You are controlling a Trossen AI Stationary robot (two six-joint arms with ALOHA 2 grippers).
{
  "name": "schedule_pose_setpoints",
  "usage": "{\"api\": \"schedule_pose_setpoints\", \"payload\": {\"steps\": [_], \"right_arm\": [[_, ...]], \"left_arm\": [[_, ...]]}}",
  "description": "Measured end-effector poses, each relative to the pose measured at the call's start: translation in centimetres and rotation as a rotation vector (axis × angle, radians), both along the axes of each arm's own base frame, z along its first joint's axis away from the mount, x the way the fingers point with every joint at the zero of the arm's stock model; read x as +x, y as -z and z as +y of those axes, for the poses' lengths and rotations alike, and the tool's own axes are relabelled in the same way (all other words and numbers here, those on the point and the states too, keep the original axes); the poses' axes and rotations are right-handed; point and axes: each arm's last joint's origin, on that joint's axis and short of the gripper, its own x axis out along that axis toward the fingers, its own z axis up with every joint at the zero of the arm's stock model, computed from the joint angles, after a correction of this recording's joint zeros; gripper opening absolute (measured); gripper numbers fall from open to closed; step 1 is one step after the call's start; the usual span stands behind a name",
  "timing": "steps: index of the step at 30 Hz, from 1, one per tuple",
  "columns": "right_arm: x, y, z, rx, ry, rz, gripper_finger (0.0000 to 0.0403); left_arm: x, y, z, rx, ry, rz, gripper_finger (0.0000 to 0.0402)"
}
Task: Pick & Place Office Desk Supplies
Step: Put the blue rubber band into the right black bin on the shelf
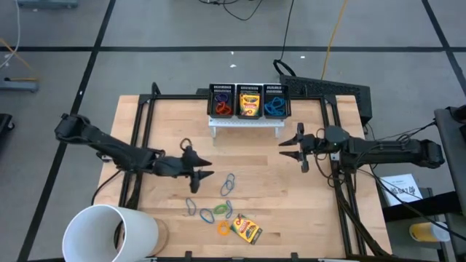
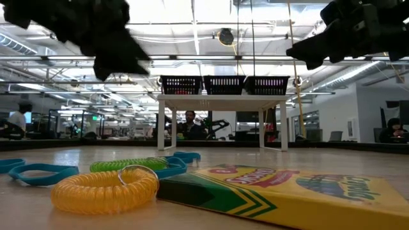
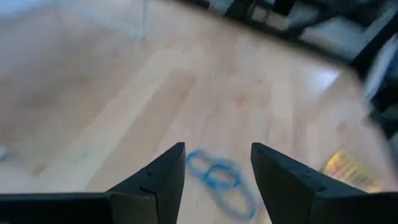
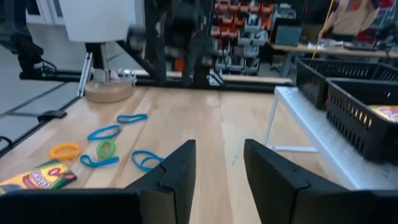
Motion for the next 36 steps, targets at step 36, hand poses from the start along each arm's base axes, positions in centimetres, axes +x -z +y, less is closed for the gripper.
{"api": "schedule_pose_setpoints", "payload": {"steps": [36], "right_arm": [[0.0,1.3,-0.2,-0.018,0.015,-0.074,0.0114]], "left_arm": [[10.2,9.5,0.8,-0.048,0.009,0.485,0.0154]]}}
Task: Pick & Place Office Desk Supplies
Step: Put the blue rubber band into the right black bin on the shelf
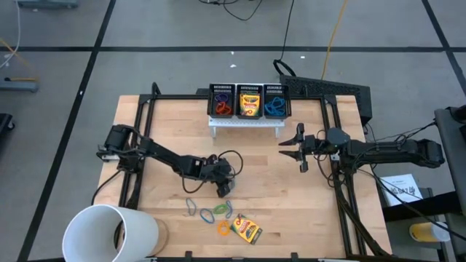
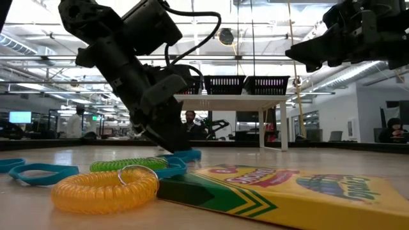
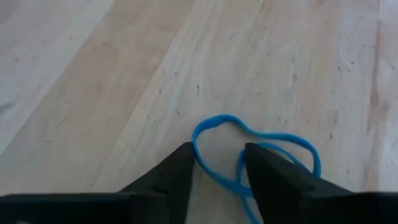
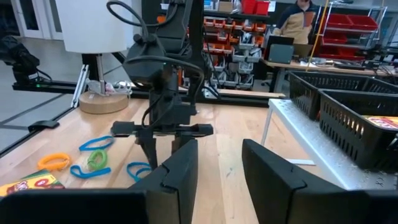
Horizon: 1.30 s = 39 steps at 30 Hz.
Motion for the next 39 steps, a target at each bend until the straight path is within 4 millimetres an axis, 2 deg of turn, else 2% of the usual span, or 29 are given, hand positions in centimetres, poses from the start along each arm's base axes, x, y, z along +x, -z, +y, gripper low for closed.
{"api": "schedule_pose_setpoints", "payload": {"steps": [8,12,18,30,39], "right_arm": [[0.0,0.0,0.0,-0.002,0.000,0.000,0.0114],[0.0,0.0,0.0,-0.002,0.000,0.001,0.0114],[0.0,0.0,0.0,0.002,0.000,0.002,0.0114],[0.0,0.0,-0.1,0.005,0.031,0.000,0.0114],[0.0,0.0,-0.2,0.006,0.076,0.000,0.0114]], "left_arm": [[-0.1,0.2,0.3,0.000,-0.014,0.020,0.0012],[0.0,0.2,0.7,-0.017,-0.023,0.015,0.0016],[0.2,-1.2,1.2,0.000,0.016,-0.048,0.0006],[0.1,-9.0,1.9,0.273,0.088,-0.386,0.0003],[1.2,-12.2,3.5,0.430,0.124,-0.681,0.0004]]}}
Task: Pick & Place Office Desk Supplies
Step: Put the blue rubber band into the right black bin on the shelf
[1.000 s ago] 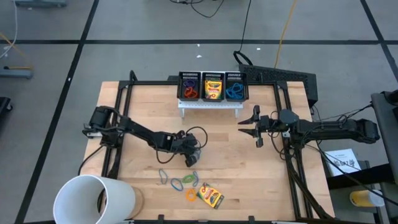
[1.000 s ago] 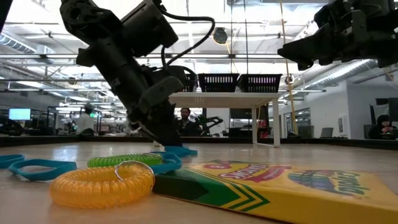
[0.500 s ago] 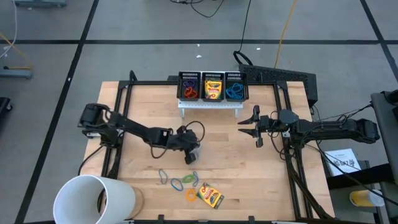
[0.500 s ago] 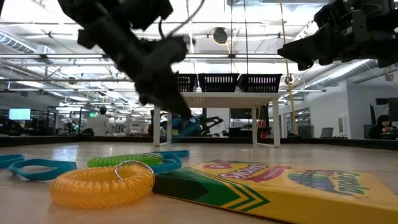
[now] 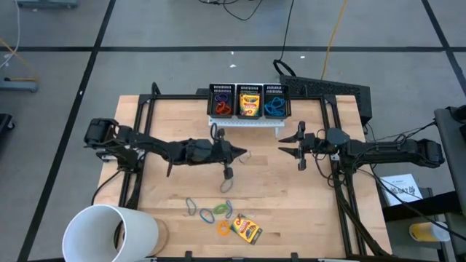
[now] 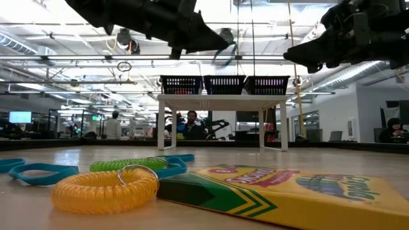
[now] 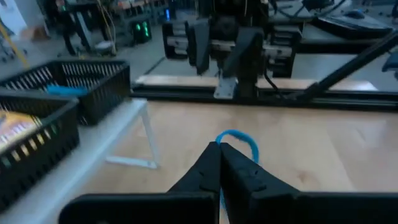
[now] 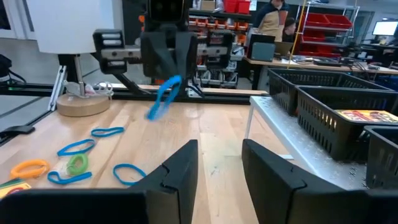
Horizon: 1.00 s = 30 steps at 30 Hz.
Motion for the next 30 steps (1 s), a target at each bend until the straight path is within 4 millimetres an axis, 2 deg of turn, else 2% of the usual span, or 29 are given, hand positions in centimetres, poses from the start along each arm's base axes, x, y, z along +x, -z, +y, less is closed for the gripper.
{"api": "schedule_pose_setpoints", "payload": {"steps": [4,14,19,26,30], "right_arm": [[0.0,0.0,0.0,0.001,0.000,0.002,0.0114],[0.7,0.0,-0.1,0.063,-0.007,-0.030,0.0114],[1.4,0.2,-0.2,0.124,-0.022,-0.048,0.0119],[2.7,0.3,-0.2,0.200,-0.099,-0.129,0.0180],[3.4,0.8,-0.3,0.206,-0.102,-0.132,0.0212]], "left_arm": [[0.2,-0.4,0.6,0.032,0.022,-0.032,0.0003],[1.8,-3.3,1.4,0.150,0.033,0.009,0.0002],[1.9,-3.6,2.2,0.158,0.012,0.005,0.0002],[2.4,-3.3,2.1,0.143,0.039,-0.022,0.0002],[3.8,-2.3,1.7,0.151,0.051,0.011,0.0002]]}}
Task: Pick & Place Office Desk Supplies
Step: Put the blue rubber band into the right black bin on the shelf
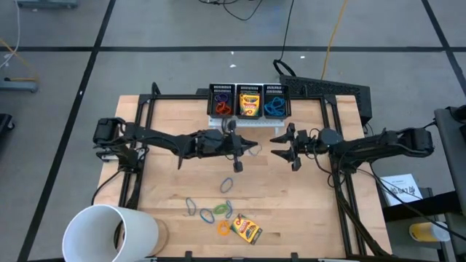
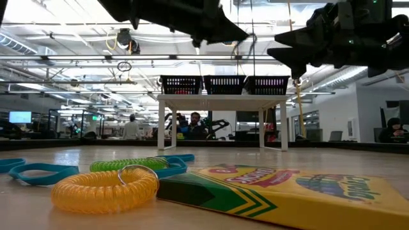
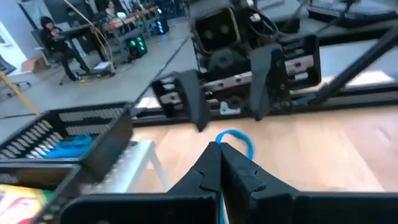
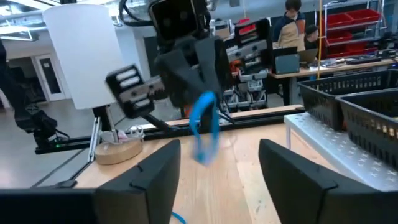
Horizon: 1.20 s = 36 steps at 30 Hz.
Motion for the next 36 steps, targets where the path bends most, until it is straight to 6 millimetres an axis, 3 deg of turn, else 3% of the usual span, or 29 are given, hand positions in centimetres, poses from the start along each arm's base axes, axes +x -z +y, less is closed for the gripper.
{"api": "schedule_pose_setpoints", "payload": {"steps": [8,15,20,31,36], "right_arm": [[1.9,-0.1,0.7,-0.004,-0.047,0.023,0.0225],[2.2,0.1,0.7,-0.021,-0.049,0.038,0.0202],[2.2,0.1,0.7,-0.036,-0.047,0.038,0.0157],[2.2,0.1,0.7,-0.068,-0.036,0.039,0.0014],[2.2,0.1,0.7,-0.080,-0.043,0.039,0.0006]], "left_arm": [[2.7,-0.1,0.0,0.046,0.005,0.048,0.0002],[3.1,0.2,0.2,0.049,0.011,0.074,0.0002],[3.1,0.3,0.3,0.048,0.013,0.082,0.0005],[3.1,0.2,0.2,0.044,0.018,0.076,0.0003],[3.1,0.2,0.3,0.023,0.001,0.072,0.0021]]}}
